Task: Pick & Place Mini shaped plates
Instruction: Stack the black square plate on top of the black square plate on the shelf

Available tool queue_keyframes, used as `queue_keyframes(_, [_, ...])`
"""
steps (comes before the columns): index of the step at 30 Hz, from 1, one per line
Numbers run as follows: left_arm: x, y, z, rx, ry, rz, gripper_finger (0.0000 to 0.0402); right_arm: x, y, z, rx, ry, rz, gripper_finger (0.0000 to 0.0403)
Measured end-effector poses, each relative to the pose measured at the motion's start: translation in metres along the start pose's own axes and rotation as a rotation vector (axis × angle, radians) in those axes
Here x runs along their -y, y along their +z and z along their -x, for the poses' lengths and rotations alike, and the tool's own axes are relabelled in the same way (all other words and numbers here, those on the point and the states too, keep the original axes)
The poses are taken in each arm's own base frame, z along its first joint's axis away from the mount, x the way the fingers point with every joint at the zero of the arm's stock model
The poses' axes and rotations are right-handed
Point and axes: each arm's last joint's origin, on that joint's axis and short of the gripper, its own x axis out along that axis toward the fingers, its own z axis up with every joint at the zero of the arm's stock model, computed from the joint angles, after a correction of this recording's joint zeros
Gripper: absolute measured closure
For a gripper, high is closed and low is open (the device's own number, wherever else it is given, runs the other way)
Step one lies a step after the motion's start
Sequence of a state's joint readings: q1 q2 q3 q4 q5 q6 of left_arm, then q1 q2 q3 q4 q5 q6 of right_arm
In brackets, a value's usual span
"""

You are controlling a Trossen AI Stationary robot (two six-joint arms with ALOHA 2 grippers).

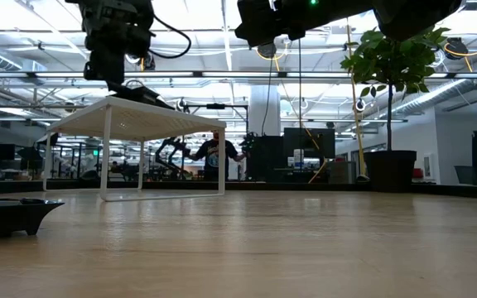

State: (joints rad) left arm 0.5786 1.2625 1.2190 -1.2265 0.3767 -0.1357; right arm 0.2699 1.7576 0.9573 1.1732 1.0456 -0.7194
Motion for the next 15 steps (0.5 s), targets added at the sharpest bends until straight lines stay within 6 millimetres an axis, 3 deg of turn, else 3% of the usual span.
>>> queue_keyframes(9, [0.0081, 0.0031, -0.0029, 0.033, -0.002, -0.027, 0.0286, 0.0000, 0.0000, 0.0001, 0.000, 0.000, 0.000, 0.0181])
queue_keyframes(15, [0.0093, 0.0024, -0.0034, 0.027, -0.002, -0.076, 0.0278, 0.0000, 0.0000, 0.0000, 0.000, 0.000, 0.000, 0.0181])
